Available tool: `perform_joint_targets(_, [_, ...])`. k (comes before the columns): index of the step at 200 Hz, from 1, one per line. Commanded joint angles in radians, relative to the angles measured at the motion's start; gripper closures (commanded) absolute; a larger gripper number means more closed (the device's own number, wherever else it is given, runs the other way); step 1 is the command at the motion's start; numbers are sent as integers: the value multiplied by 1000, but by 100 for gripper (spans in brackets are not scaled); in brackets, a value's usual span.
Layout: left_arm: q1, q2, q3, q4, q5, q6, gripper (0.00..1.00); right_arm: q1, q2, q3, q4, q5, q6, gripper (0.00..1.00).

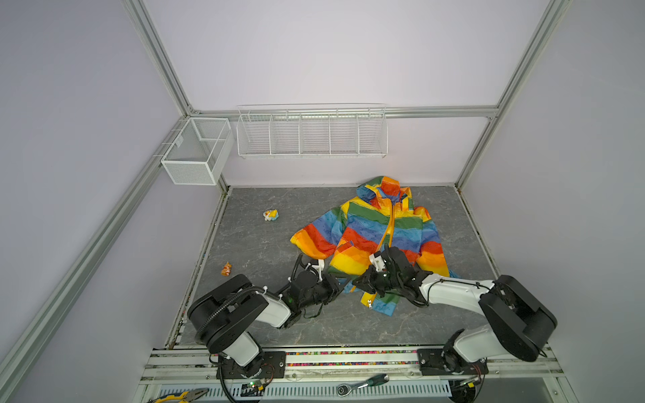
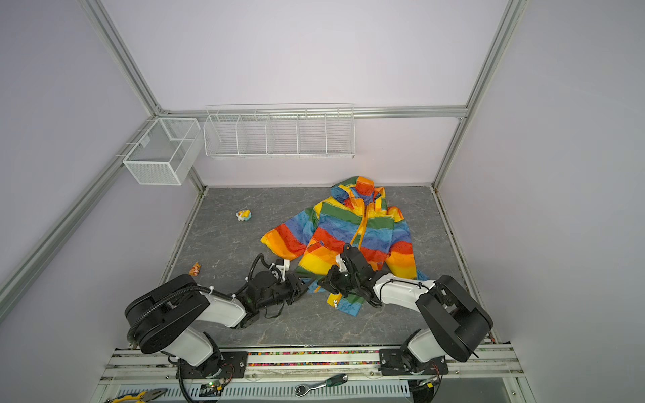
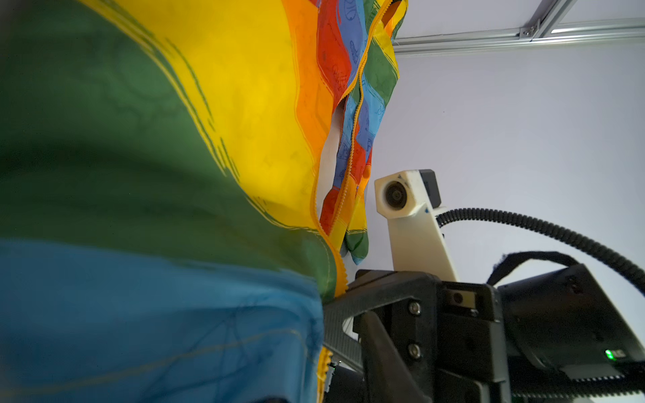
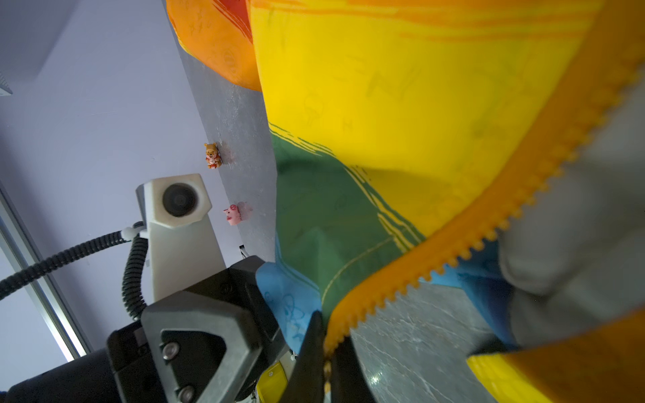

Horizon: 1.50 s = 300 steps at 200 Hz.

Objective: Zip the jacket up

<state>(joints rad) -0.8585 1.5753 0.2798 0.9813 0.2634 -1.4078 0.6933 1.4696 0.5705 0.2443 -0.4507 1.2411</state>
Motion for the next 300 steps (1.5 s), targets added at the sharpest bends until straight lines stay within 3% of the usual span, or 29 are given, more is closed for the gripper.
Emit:
perform_joint_targets(1, [-5,-27,22,-57,19,22,85,-10,-23,-8,-9,-5,0,93])
perform_joint_targets(11, [-5,-43,24,-77,20,28,92,-12,-26,-8,-15,-3,1,91])
perform_joint_targets(25, [-5,-66,27,-110,22,37,99,-16,-30,-8,-16,4,6,81])
perform_joint_targets(61, [-6,-144,52,-239,24,76,100,-23,-20,-11,24,12,20,56])
perform_joint_targets(123, [-7,-209,92,-355,40,113,100,-26,77,-5,215,-22,91,51])
perform_joint_targets(146, [-7,-202,92,-345,46,109,100,-26,90,-12,261,-16,109,56])
perform_joint_targets(178, [-6,-200,93,-357,54,115,96,-25,81,-18,259,-8,105,79])
perform_joint_targets(205, [-7,-204,89,-361,69,127,61,-28,81,-21,248,-16,87,93])
perform_joint_targets(221, [-7,-207,92,-356,84,132,53,-30,82,-29,248,-21,67,93])
perform_joint_targets(248, [-6,-201,96,-351,108,135,55,-35,86,-48,268,-14,18,93])
perform_joint_targets(300, [-13,-152,101,-301,158,135,65,-45,184,-85,509,-75,14,93])
